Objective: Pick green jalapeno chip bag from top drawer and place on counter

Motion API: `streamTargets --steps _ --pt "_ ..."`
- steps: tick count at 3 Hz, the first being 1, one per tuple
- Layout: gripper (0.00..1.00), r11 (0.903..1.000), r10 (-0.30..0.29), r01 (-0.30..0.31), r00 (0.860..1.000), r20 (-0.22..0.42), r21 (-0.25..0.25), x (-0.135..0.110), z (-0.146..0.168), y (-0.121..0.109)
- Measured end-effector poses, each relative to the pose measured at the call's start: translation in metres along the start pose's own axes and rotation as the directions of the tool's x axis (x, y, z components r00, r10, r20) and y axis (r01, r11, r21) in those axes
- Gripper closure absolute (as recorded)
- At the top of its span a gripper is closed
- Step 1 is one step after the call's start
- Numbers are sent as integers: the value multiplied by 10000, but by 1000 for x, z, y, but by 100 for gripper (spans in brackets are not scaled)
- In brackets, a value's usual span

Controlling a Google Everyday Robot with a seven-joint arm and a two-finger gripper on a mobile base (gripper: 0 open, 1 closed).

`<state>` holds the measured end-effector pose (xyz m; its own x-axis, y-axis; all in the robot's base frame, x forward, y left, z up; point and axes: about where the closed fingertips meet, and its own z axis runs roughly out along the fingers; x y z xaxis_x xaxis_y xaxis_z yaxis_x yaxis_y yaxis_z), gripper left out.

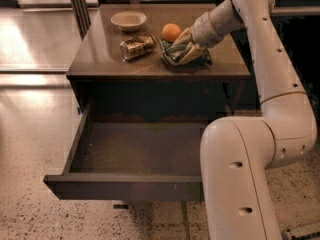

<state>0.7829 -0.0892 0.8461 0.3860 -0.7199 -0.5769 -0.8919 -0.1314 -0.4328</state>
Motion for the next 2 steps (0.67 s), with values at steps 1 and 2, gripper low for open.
streamTargets --steps 1,2 --pt "87 10000 -5 5 10000 -18 13 0 0 -1" --pt "64 10000 -5 5 10000 -18 13 0 0 -1"
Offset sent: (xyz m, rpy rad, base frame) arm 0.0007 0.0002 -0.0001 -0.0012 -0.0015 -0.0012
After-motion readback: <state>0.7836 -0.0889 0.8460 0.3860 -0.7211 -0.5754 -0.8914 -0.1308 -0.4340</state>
